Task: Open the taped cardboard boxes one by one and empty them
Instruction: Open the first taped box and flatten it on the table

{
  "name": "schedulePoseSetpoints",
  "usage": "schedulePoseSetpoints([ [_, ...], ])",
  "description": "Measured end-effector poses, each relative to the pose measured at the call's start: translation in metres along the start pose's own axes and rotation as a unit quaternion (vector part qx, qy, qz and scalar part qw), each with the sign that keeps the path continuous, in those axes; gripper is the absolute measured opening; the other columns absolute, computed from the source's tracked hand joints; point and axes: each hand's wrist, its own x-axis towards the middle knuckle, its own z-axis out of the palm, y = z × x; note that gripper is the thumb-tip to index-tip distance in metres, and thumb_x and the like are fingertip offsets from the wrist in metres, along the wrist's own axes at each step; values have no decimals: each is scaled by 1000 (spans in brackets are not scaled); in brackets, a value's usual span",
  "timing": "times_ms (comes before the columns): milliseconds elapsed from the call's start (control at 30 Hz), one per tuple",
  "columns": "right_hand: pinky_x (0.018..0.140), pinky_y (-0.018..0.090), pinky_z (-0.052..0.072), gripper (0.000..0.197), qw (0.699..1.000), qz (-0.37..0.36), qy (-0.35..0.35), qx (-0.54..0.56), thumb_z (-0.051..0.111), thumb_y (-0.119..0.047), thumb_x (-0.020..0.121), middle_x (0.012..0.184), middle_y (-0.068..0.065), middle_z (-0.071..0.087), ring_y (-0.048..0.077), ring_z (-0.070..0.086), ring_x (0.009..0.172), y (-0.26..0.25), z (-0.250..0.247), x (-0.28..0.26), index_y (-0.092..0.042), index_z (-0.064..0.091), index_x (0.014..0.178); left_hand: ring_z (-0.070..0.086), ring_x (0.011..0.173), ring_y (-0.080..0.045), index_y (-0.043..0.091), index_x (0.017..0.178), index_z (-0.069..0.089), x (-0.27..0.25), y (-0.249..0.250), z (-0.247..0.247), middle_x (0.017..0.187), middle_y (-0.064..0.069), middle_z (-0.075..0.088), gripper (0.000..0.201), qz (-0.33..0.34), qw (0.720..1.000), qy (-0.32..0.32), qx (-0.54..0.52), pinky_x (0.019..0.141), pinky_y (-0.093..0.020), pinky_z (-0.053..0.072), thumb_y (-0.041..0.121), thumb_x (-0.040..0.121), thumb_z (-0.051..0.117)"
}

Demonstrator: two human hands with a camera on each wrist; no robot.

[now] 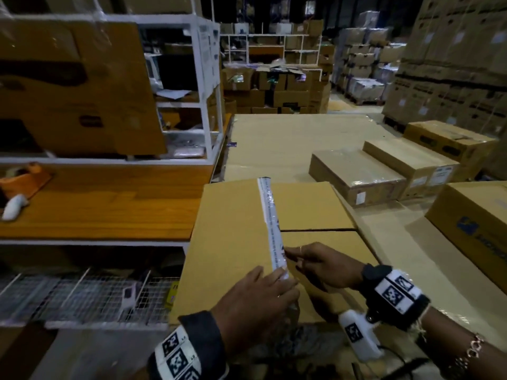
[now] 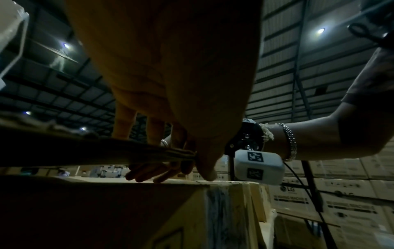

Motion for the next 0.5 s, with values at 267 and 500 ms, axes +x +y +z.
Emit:
schedulePoseSetpoints([
  [267,119,22,25,58,987,-127,68,75,43,-14,106,159,-20,27,-6,23,146,-49,-27,18,-37,21,155,32,148,-21,21,142,43,-43,-29,-58,155,-3,42,53,-37,974,223,16,117,-44,30,42,96,59],
  [500,114,9,20,63,964,-261,31,-37,43,-24,106,160,-26,16,-7,19,146,-130,-37,84,-40,10,157,45,138,-19,20,126,60,-128,-57,-108,140,-4,57,39,-149,948,282,17,110,-30,41,34,90,69],
])
